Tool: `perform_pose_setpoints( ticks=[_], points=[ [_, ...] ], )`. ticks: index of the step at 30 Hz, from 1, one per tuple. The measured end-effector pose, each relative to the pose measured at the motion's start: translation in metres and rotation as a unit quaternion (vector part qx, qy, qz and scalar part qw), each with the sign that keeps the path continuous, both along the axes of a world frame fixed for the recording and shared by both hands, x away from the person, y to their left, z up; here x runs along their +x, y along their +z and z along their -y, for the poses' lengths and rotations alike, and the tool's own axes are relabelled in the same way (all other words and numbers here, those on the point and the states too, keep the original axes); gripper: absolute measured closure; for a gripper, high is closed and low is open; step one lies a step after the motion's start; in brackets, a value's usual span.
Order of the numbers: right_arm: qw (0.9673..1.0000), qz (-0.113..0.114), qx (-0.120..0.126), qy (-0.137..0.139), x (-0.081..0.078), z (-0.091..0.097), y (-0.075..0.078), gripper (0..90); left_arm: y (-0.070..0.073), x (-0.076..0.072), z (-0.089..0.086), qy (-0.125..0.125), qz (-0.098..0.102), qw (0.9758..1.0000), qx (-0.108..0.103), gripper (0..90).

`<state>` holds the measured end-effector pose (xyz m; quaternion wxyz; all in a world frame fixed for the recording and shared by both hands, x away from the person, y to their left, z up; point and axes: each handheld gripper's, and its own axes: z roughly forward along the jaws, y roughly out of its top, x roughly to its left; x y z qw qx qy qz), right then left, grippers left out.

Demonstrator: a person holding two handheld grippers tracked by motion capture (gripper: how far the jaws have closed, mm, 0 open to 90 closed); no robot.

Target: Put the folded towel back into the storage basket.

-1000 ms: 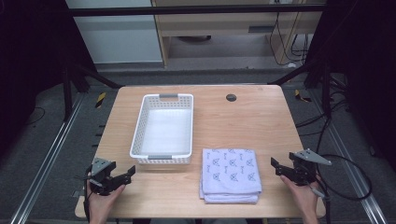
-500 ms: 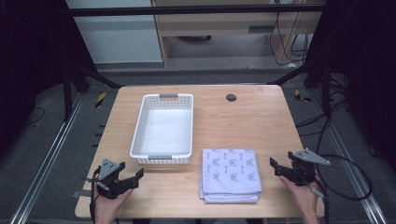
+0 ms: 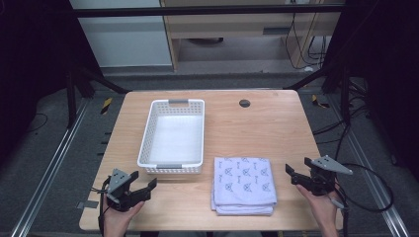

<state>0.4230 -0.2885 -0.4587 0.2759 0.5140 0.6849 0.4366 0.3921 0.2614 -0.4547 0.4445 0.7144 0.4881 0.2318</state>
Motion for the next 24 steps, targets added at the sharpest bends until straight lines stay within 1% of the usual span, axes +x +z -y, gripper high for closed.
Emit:
perform_pose_setpoints(
  ticks=[2,5,8,11,14,19,22,24],
  points=[
    [1.0,0.002,0.003,0.004,0.0,-0.003,0.002,23.0,0.001,0.0,0.003,-0.004,-0.001,1.0,-0.001,24.5],
    [0.9999,0.007,-0.001,0.011,0.0,-0.007,0.005,23.1,0.002,-0.001,0.007,-0.01,0.003,0.9999,0.003,24.7],
    [0.9998,0.012,-0.006,0.018,0.0,-0.01,0.007,23.3,0.004,-0.002,0.01,-0.015,0.005,0.9999,0.002,24.8],
    [0.9997,0.008,-0.007,0.023,-0.001,-0.013,0.007,23.2,0.006,-0.004,0.013,-0.02,0.003,0.9998,0.0,24.9],
    [0.9996,0.01,-0.008,0.026,-0.001,-0.015,0.008,23.3,0.008,-0.005,0.016,-0.024,0.005,0.9997,0.0,25.3],
    [0.9994,0.009,-0.006,0.032,0.0,-0.019,0.009,23.2,0.014,-0.006,0.023,-0.029,0.015,0.9995,0.006,25.7],
    [0.9992,0.003,-0.009,0.038,0.0,-0.023,0.009,23.2,0.016,-0.006,0.026,-0.032,0.018,0.9993,0.005,25.9],
    [0.9992,0.005,-0.009,0.04,0.001,-0.024,0.009,23.3,0.018,-0.006,0.028,-0.035,0.018,0.9992,0.005,26.0]
  ],
)
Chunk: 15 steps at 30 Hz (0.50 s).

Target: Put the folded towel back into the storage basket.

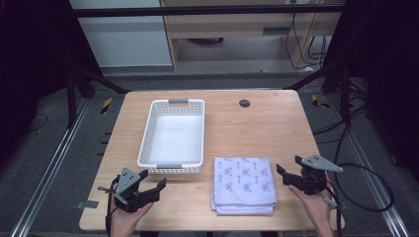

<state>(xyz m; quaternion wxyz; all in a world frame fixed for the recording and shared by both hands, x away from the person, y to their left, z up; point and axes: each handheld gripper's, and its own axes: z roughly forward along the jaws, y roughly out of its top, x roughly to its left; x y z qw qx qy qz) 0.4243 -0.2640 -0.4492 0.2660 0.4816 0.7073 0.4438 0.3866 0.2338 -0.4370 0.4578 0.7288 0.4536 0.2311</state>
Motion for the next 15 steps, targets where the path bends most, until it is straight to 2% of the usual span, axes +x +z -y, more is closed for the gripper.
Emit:
perform_pose_setpoints(
  ticks=[7,15],
  points=[
    [1.0,0.002,0.001,0.004,0.004,-0.005,0.004,23.3,0.004,0.004,0.006,-0.006,-0.005,1.0,0.006,26.2],
    [0.9999,0.008,0.002,0.008,0.01,-0.01,0.012,23.3,0.012,0.006,0.013,-0.01,0.004,0.9999,0.002,26.4]
  ],
)
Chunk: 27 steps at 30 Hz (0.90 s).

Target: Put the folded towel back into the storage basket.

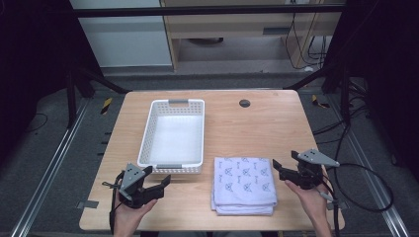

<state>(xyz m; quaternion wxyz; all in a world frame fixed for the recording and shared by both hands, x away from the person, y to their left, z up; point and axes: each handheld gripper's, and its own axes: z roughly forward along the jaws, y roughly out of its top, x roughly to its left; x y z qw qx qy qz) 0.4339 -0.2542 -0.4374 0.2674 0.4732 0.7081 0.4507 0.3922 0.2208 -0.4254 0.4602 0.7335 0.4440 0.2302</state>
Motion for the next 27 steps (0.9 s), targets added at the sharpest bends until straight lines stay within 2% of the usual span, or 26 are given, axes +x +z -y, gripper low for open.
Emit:
perform_pose_setpoints(
  ticks=[15,17,27],
  points=[
    [1.0,0.003,0.007,0.002,0.011,-0.003,0.014,22.6,0.013,0.006,0.02,-0.011,0.016,0.9998,-0.003,27.7],
    [0.9999,0.004,0.014,0.002,0.012,-0.004,0.016,22.6,0.013,0.006,0.023,-0.015,0.016,0.9998,-0.002,27.7],
    [0.9997,0.009,0.018,0.011,0.015,-0.011,0.02,23.9,0.013,0.008,0.044,-0.037,0.008,0.9993,-0.001,29.2]
  ],
)
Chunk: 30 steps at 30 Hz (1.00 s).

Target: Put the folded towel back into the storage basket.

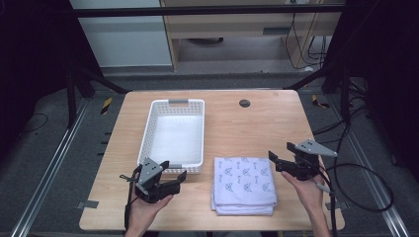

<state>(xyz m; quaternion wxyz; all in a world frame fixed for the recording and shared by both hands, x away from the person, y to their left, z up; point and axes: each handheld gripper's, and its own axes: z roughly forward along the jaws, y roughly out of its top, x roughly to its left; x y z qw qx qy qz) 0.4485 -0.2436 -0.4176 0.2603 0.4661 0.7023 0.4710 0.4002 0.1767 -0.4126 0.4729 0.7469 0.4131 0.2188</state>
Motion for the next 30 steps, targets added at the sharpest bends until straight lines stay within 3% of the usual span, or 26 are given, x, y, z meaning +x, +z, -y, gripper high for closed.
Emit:
perform_pose_setpoints(
  ticks=[17,30],
  points=[
    [0.9997,-0.018,-0.011,0.011,0.001,-0.002,-0.009,28.2,-0.008,0.0,0.032,-0.031,-0.013,0.9993,0.015,31.9],
    [0.9988,-0.036,-0.023,0.024,0.002,-0.005,-0.02,31.6,-0.021,-0.003,0.051,-0.053,-0.035,0.9975,0.03,34.6]
  ],
)
